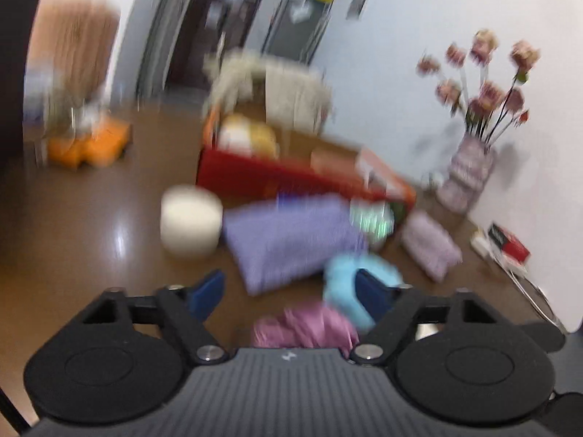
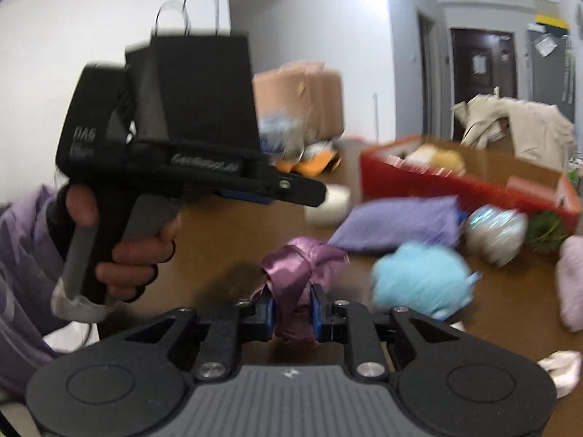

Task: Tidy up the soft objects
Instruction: 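Close the left tool on the scrunchie beside the right tool, then carry the purple scrunchie with both tools over the red box, then lower the scrunchie into the box and open both tools, then withdraw both tools from the box back over the table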

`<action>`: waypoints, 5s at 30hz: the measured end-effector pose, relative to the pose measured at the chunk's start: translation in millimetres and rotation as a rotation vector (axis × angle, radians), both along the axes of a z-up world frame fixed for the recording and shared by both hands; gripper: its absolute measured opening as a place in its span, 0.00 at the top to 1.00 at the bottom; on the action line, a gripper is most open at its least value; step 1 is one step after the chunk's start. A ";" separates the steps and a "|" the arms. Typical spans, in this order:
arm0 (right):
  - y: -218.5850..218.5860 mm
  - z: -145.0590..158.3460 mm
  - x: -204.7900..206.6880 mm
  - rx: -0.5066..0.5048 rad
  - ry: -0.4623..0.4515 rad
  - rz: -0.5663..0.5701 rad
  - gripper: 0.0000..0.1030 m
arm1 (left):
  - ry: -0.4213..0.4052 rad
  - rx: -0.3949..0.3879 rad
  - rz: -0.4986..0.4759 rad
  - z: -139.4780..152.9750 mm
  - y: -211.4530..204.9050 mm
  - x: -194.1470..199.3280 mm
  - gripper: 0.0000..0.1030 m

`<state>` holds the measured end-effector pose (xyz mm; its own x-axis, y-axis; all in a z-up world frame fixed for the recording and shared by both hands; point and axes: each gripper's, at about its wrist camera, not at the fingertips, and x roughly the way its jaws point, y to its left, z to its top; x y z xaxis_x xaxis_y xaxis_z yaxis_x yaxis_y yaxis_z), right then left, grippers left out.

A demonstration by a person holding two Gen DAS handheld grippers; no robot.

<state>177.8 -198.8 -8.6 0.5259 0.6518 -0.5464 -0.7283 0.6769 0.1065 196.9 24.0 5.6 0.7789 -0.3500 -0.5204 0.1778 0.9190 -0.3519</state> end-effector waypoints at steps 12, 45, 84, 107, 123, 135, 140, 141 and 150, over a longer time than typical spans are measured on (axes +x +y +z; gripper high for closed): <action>-30.5 18.1 -6.2 0.019 0.009 -0.228 0.70 | -0.027 -0.048 0.010 -20.2 4.3 -19.2 0.66; 5.6 -19.1 -10.9 0.026 0.102 -0.281 0.83 | -0.071 0.008 -0.127 -6.9 12.9 -33.8 0.37; -2.6 19.7 443.8 -0.186 0.125 -0.541 0.87 | 0.209 0.008 0.036 23.3 -68.4 396.4 0.77; -61.4 161.4 308.3 -0.065 -0.119 -0.537 0.27 | -0.122 0.250 -0.038 151.9 -24.3 251.9 0.32; -86.7 119.2 45.1 0.081 -0.229 -0.477 0.09 | -0.340 0.295 0.145 93.8 23.3 -6.6 0.00; -61.7 27.1 -23.5 0.070 -0.053 -0.498 0.20 | -0.152 0.284 0.220 36.1 49.3 -47.4 0.00; -62.4 24.2 -17.5 0.102 -0.027 -0.525 0.29 | -0.136 0.274 0.178 29.8 33.8 -38.1 0.00; -62.8 23.3 -13.4 0.107 -0.022 -0.531 0.29 | -0.127 0.267 0.169 27.3 31.3 -34.9 0.00; -32.7 26.9 58.6 0.177 0.002 -0.526 0.29 | -0.115 0.200 -0.007 14.4 -8.6 14.7 0.01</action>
